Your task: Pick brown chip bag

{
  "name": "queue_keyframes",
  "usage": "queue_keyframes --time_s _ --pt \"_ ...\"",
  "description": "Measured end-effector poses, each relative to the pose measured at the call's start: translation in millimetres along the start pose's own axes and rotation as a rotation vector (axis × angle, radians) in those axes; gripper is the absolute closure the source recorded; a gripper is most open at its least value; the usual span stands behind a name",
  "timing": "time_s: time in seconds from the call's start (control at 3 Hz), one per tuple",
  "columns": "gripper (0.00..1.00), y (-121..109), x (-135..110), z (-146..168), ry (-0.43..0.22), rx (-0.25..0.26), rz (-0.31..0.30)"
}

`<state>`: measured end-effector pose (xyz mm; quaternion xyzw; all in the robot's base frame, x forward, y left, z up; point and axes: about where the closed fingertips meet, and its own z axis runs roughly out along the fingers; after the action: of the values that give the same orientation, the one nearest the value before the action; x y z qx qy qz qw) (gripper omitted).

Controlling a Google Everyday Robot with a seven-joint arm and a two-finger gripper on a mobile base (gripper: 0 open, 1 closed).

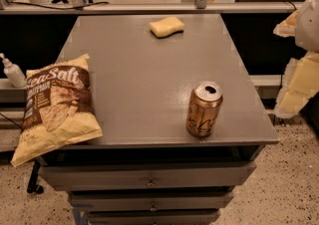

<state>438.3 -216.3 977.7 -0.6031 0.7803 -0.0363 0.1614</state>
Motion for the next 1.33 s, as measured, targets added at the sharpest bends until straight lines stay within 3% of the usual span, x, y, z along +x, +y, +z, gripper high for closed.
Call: queue_keyframes --time_s 0.33,0.67,1.0,1.33 --pt "0.0 0 0 0 0.0 0.0 0.0" --pt "0.0 -7 -20 9 -0.069 -0.004 0.004" --pt "0.0 -24 -73 28 -0.215 -0.031 -0.01" --pt "0.0 -42 -158 46 -0.418 -0.097 0.015"
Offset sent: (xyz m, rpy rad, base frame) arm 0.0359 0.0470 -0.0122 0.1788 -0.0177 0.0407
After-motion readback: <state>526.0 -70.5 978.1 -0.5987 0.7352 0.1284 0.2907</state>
